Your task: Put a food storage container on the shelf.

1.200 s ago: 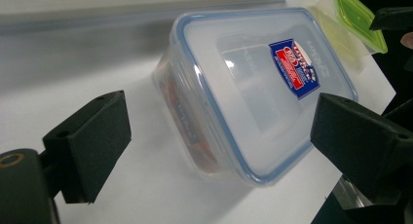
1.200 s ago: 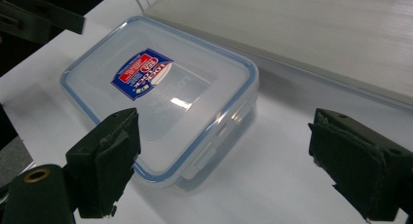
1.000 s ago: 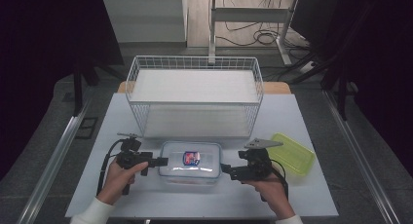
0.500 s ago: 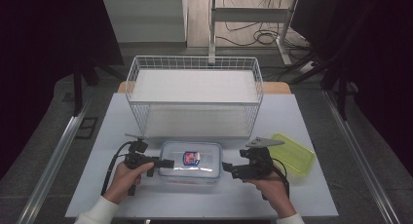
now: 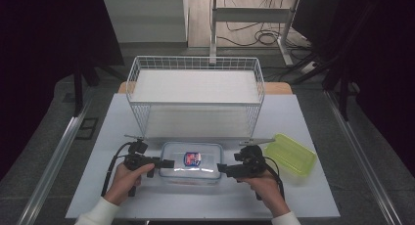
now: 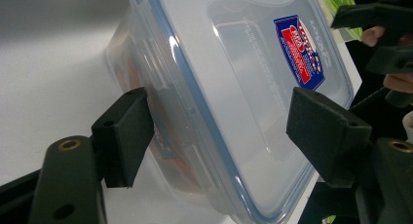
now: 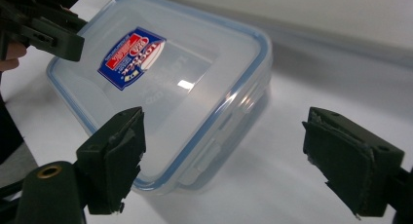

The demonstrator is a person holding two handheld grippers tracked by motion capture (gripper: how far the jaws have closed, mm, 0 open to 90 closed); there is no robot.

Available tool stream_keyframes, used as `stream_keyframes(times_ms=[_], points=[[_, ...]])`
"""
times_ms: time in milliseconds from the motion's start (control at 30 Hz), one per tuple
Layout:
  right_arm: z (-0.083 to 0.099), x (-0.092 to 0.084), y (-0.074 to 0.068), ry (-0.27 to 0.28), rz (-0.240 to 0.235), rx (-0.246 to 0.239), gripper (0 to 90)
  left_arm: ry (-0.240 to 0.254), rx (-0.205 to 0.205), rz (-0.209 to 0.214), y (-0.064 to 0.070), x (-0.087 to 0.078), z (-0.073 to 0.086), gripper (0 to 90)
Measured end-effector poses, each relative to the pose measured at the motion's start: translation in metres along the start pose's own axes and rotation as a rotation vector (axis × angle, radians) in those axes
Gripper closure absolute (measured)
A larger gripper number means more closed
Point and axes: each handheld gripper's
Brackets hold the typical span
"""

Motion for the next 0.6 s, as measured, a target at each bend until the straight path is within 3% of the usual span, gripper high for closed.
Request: stream_keyframes(times_ms=[167, 233, 600], points=[[0.001, 0.012, 0.003, -0.015, -0.028, 0.048, 16.4, 0.004, 0.001, 0.000, 0.000, 0.000, 0.000, 25.7], [0.001, 0.015, 0.005, -0.019, -0.063, 0.078, 16.9, 0.004, 0.003, -0.001, 0.000, 0.000, 0.000, 25.6], [-0.001, 0.030, 0.013, -0.020, -0.105, 0.153, 16.4, 0.002, 0.007, 0.003, 0.000, 0.000, 0.000, 25.5]])
Point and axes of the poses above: each handheld gripper's, and its own axes: x roughly forward along the jaws, z roughly out of its underside, y roughly to its right, and after that the axes turned 10 degrees about -x, right-handed
